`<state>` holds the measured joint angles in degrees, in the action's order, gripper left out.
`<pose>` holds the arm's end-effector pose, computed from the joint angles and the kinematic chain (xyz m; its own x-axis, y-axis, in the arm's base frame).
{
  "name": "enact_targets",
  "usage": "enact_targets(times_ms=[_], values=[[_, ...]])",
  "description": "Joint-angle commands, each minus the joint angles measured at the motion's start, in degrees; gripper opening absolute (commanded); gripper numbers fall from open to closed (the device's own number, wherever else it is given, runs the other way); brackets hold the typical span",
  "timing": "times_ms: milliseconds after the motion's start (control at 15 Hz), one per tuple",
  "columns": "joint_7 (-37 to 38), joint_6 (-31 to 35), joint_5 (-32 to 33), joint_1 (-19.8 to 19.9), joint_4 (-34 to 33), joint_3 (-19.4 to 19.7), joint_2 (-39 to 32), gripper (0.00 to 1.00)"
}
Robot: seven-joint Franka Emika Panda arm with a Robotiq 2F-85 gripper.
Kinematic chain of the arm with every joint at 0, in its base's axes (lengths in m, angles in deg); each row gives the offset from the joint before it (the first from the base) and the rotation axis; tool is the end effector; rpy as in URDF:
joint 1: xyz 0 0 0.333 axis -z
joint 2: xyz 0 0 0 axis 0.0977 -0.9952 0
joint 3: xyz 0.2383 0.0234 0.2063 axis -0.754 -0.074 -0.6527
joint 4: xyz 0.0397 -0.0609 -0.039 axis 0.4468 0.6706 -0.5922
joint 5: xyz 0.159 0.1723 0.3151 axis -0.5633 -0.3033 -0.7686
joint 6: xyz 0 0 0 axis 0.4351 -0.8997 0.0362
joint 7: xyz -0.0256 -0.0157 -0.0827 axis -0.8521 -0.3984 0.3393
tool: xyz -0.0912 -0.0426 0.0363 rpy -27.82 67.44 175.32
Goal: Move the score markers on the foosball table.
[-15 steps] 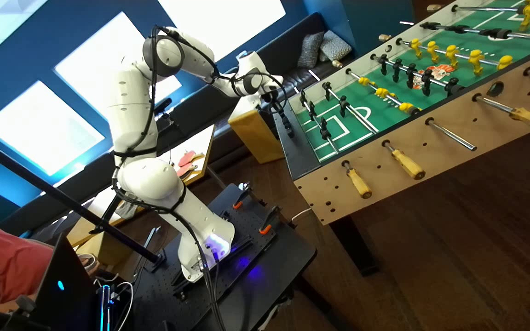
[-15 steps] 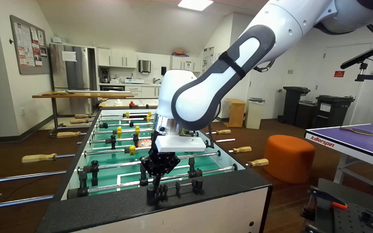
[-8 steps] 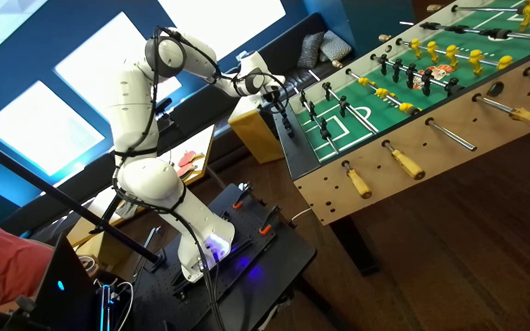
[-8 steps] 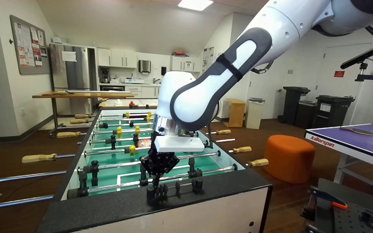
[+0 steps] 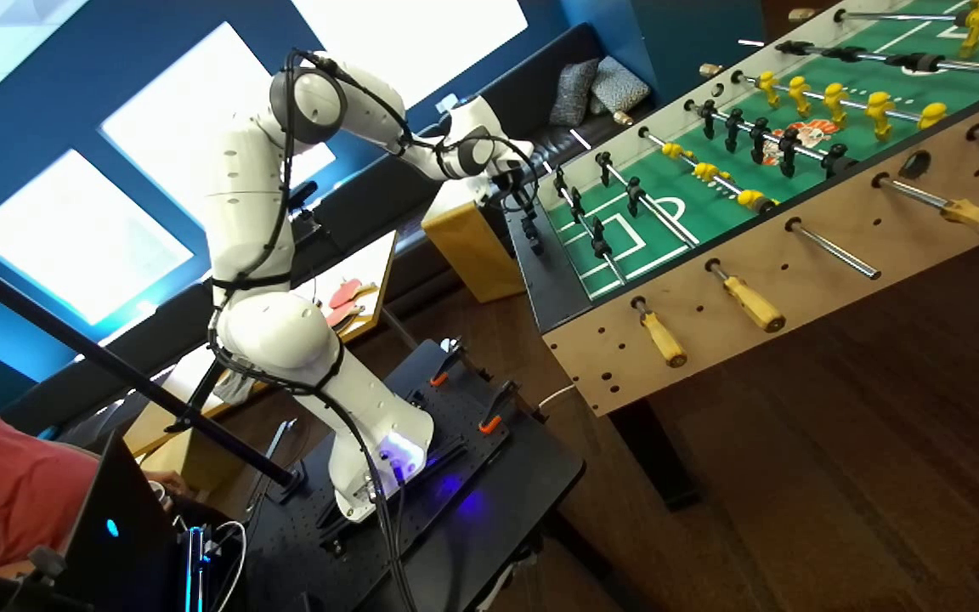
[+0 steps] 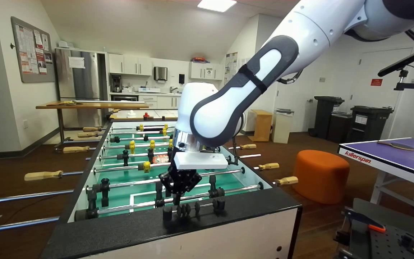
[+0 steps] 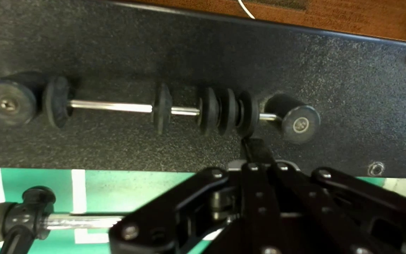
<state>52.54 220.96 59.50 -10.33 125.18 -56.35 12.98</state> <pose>0.6114 0.2271 0.1888 0.9128 -0.4069 0.0360 -0.3963 -0.9035 -0.1631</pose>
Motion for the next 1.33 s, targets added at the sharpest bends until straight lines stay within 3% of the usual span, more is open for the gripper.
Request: enact_targets(times_ms=[0, 733, 1267], values=[[-0.34, 0.61, -1.62, -0.80, 0.97, 0.96, 0.08, 0.00], [0.66, 3.20, -1.73, -1.17, 6.45, 1.65, 3.13, 0.00], [1.14, 8.20, -3.43, -0.61, 14.77, 3.56, 6.67, 0.00]])
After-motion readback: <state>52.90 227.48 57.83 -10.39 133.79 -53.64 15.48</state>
